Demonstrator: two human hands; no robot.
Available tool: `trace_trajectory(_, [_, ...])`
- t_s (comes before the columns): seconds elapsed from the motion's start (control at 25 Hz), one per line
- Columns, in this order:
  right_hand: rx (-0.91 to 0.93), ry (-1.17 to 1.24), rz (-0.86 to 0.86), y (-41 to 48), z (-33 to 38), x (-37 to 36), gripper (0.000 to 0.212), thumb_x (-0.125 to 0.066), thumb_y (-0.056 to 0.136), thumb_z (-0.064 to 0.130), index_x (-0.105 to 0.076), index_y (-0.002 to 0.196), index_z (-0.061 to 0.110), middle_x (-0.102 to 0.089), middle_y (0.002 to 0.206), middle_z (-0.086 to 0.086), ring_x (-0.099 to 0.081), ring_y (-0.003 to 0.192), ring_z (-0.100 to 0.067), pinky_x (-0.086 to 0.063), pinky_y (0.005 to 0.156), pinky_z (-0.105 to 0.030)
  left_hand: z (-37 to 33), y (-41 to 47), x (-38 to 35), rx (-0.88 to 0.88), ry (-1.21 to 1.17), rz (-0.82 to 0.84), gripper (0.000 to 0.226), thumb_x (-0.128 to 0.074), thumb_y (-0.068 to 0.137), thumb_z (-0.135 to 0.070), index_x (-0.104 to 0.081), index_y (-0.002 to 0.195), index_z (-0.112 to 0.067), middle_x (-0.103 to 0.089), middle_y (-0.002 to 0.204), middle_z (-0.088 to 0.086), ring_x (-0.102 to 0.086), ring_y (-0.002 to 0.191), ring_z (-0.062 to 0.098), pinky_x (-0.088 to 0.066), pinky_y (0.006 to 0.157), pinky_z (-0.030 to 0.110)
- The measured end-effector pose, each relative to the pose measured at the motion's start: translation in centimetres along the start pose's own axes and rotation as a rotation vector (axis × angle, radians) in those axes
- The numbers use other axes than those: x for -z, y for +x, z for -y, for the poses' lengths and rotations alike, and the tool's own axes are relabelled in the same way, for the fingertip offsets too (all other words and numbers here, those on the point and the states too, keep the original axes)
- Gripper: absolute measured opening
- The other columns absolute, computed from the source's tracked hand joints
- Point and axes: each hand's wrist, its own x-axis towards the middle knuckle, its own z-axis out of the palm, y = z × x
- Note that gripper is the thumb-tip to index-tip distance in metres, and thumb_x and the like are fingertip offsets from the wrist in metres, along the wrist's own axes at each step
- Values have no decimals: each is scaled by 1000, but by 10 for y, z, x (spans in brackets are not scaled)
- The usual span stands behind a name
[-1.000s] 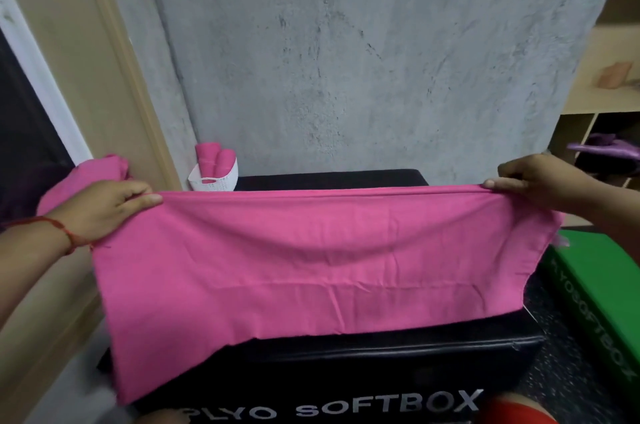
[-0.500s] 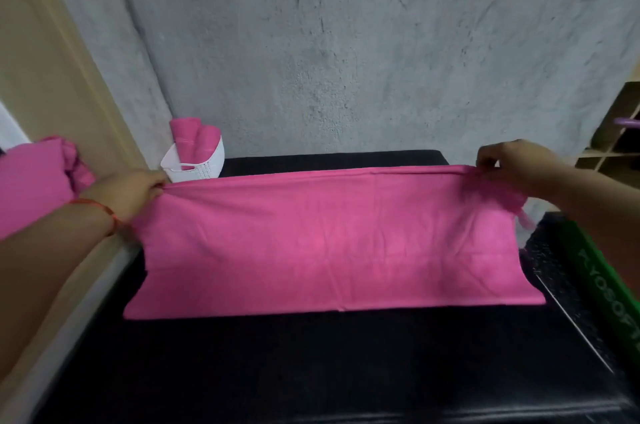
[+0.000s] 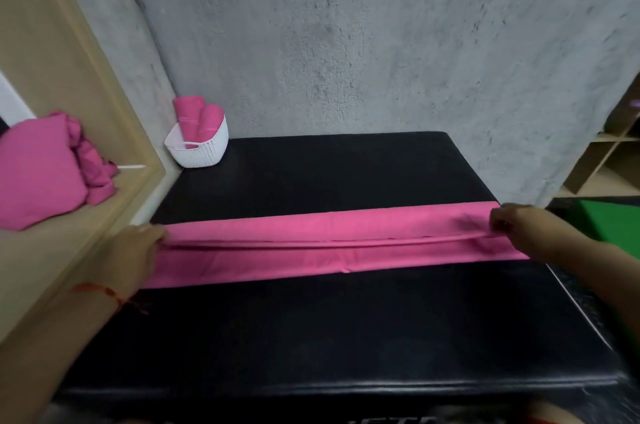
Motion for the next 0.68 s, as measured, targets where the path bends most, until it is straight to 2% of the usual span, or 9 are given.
trace_trajectory(0.08, [-17, -9, 52, -14, 6, -11, 55, -66, 80, -6, -48, 77, 47, -60, 88, 9, -60, 79, -18, -41, 73, -30, 1, -30, -12, -33, 49, -4, 30, -40, 83, -19, -70, 87, -17, -62, 78, 6, -61, 69, 34, -53, 64, 51])
trace_trajectory(0.16, [-60, -23, 77, -25, 15, -19, 46, -62, 83, -5, -49, 83, 39, -56, 90, 5, -58, 83, -22, -39, 73, -31, -8, -52, -18, -7, 64, -5, 27, -42, 83, -14, -69, 87, -15, -59, 79, 7, -57, 70, 35, -52, 61, 49])
trace_trajectory(0.24, [-100, -14, 40, -32, 23, -26, 37, -60, 86, -3, -50, 86, 33, -55, 92, 1, -61, 86, -28, -41, 72, -35, -15, -64, -21, 76, 66, -19, 19, -55, 81, -3, -69, 87, -15, -58, 81, 7, -54, 72, 35, -50, 59, 46])
trace_trajectory(0.32, [-144, -19, 3, -35, 29, -30, 29, -59, 86, 0, -53, 86, 29, -57, 92, -2, -61, 84, -31, -46, 71, -38, -19, -71, -22, 144, 36, 1, 29, -68, 73, 12, -70, 86, -15, -61, 82, 8, -54, 72, 35, -49, 58, 43])
trace_trajectory(0.4, [-185, -40, -12, -39, 31, -34, 24, -57, 87, 2, -58, 88, 25, -58, 92, -2, -58, 79, -29, -49, 70, -39, -21, -81, -27, 153, 33, 25, 35, -73, 69, 16, -71, 86, -14, -63, 83, 8, -55, 71, 35, -50, 58, 41])
trace_trajectory(0.52, [-215, -49, -24, -44, 24, -37, 26, -58, 86, 1, -62, 93, 26, -59, 95, -1, -62, 82, -30, -56, 74, -43, -24, -90, -30, 130, 40, 20, 33, -74, 68, 16, -73, 86, -11, -64, 81, 11, -54, 68, 35, -50, 57, 42])
trace_trajectory(0.68, [-254, -57, -16, -57, 19, -41, 37, -59, 81, -4, -66, 105, 24, -59, 100, -3, -67, 86, -35, -55, 74, -44, -22, -91, -31, 185, 99, 94, 26, -74, 70, 15, -71, 78, -10, -64, 77, 13, -56, 62, 34, -51, 52, 40])
